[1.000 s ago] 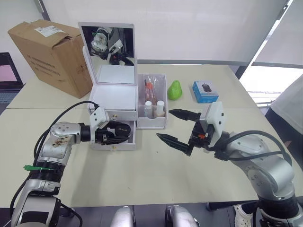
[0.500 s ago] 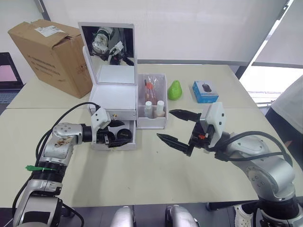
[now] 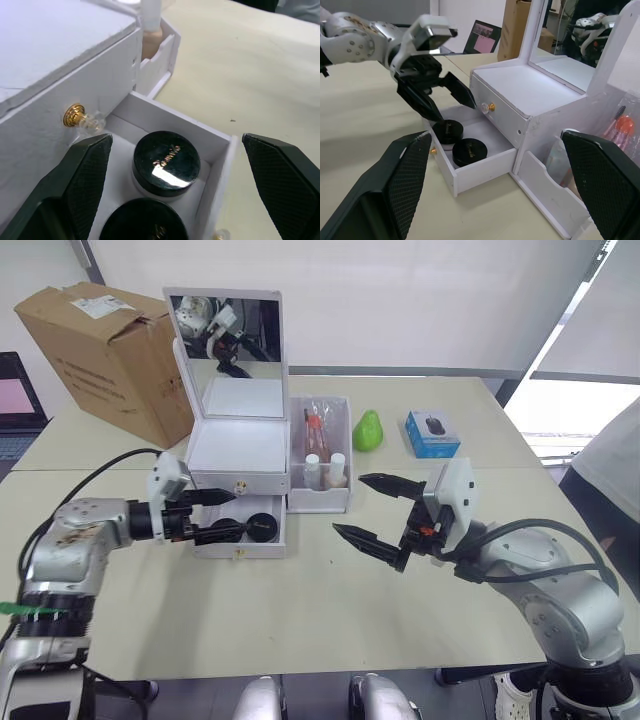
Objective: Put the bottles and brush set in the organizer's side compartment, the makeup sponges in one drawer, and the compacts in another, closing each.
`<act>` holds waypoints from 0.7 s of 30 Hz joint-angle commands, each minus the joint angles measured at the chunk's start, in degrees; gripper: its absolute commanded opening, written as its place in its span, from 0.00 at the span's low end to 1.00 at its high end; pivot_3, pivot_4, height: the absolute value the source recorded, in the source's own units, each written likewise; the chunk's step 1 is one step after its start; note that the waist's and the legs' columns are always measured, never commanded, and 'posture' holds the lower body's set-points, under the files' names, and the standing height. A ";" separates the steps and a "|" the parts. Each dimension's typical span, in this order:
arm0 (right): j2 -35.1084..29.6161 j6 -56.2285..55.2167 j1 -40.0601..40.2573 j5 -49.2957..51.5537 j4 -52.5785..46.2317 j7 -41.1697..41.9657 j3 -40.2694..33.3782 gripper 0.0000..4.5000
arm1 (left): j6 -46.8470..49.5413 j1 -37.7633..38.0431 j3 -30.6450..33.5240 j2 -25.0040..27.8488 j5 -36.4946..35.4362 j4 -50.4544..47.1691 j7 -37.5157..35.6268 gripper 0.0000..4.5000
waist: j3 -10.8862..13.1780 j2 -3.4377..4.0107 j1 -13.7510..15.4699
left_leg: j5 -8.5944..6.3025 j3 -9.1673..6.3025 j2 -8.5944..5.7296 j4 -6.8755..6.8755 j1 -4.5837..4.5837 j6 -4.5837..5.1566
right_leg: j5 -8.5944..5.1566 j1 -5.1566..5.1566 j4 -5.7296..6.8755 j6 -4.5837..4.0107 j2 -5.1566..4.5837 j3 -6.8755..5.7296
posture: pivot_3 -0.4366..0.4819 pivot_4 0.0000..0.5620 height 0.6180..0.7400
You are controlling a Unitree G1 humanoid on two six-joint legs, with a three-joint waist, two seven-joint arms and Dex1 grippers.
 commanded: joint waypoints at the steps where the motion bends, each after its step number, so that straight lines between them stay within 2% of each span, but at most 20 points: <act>1: -0.07 -0.10 -0.44 1.05 -1.63 -0.16 -1.20 1.00 | 1.93 2.34 3.31 3.02 -2.54 -3.17 -1.42 0.67 | 0.04 0.06 0.08 | 0.00 0.00 0.00 0.00 0.01 0.00 | 0.00 0.01 0.01 0.00 0.00 0.00 | 0.48 0.27 1.00; 6: -0.14 -0.16 -0.77 1.11 -1.36 0.16 -1.24 1.00 | 1.25 5.92 3.46 5.38 -2.42 -3.39 -3.11 0.33 | 0.18 0.28 0.20 | 0.00 0.05 -0.02 0.00 -0.01 0.00 | -0.02 -0.04 -0.02 -0.02 -0.08 -0.04 | 0.48 0.27 1.00; 11: -0.44 -0.27 -1.04 1.00 -0.94 0.65 -1.54 1.00 | -2.16 8.39 0.84 5.75 1.26 -2.78 -2.91 0.01 | 0.20 0.31 0.22 | 0.00 0.06 -0.02 0.00 -0.03 -0.01 | -0.02 -0.04 -0.01 -0.02 -0.10 -0.06 | 0.48 0.27 1.00; 17: -0.61 -0.02 -0.96 1.05 -1.08 0.60 -1.73 1.00 | -6.42 6.81 -2.19 3.44 5.83 -0.42 0.62 0.00 | 0.20 0.31 0.25 | 0.00 0.07 -0.02 0.00 -0.05 -0.01 | -0.02 -0.04 -0.01 -0.02 -0.10 -0.05 | 0.48 0.27 1.00; 21: -0.74 0.10 -0.70 1.25 -1.35 0.46 -1.89 1.00 | -9.47 2.84 -3.06 0.10 8.78 3.20 5.45 0.00 | 0.19 0.29 0.58 | 0.00 0.06 -0.04 0.00 -0.07 -0.01 | -0.02 -0.02 0.00 -0.02 -0.11 -0.07 | 0.48 0.27 1.00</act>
